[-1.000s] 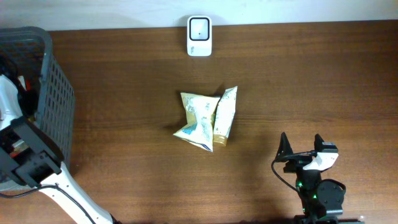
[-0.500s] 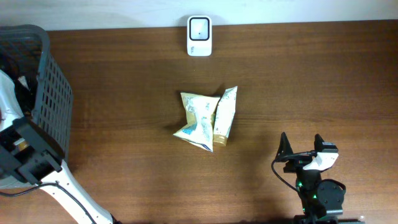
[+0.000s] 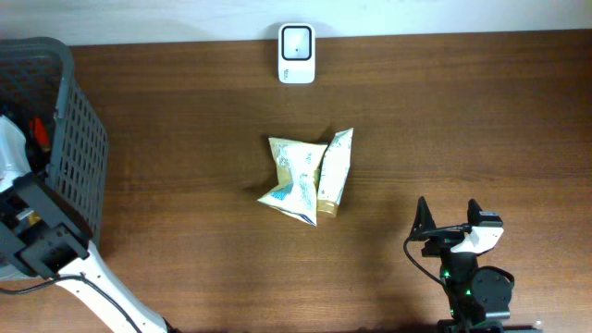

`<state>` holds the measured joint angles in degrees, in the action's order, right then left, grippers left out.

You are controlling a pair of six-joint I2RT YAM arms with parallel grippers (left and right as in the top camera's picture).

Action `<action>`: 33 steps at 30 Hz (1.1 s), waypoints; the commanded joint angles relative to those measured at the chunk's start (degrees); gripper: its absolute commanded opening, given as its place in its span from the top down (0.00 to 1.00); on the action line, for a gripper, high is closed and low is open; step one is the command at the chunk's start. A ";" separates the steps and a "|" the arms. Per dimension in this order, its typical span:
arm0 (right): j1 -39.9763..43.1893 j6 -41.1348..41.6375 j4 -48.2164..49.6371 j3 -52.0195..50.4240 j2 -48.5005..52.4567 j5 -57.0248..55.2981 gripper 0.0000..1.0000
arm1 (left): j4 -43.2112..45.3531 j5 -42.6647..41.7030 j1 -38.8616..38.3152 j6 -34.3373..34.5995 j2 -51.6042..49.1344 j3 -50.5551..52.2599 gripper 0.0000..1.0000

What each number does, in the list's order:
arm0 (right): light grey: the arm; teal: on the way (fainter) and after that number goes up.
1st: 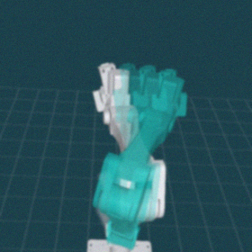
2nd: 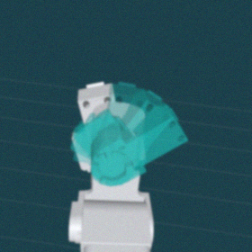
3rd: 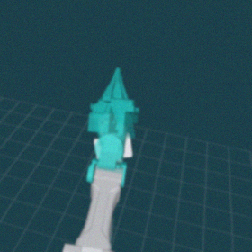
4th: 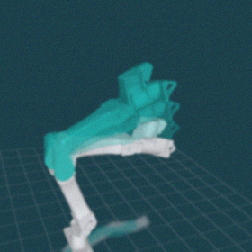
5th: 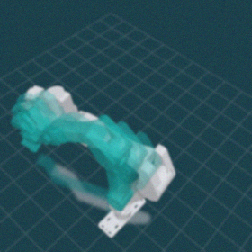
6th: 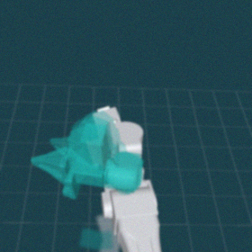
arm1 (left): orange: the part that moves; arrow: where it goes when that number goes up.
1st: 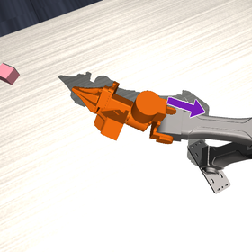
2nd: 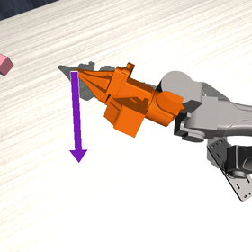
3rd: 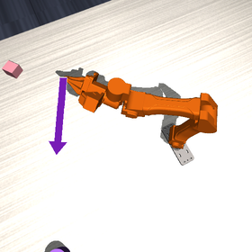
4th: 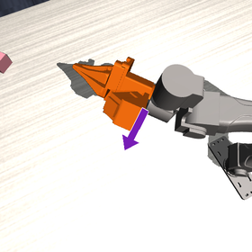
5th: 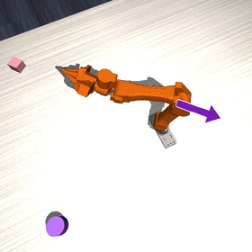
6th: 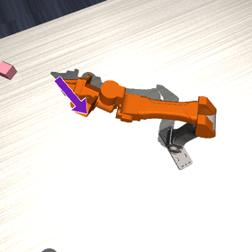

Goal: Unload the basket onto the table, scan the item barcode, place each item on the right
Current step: 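Lift the orange spaghetti pack from the basket and place it left of the bag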

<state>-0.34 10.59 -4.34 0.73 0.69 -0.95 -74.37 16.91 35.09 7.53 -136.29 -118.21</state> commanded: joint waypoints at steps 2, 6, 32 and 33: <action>0.37 0.35 -0.33 -0.42 -0.33 -0.09 0.01 | -0.28 -0.98 0.50 0.57 -1.60 2.99 0.84; 0.37 0.37 -0.33 -0.42 -0.33 -0.09 0.01 | -2.97 -1.07 0.50 0.57 -1.33 0.59 1.00; 0.37 0.37 -0.33 -0.42 -0.33 -0.09 0.01 | -22.16 -50.25 -18.56 -22.69 52.30 -19.54 1.00; 0.37 0.37 -0.33 -0.42 -0.33 -0.09 0.01 | -21.24 -48.57 -19.89 -22.71 52.33 -16.72 1.00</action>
<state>-0.34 10.57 -4.36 0.73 0.64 -0.95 -97.03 -34.28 18.96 -13.98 -85.49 -139.72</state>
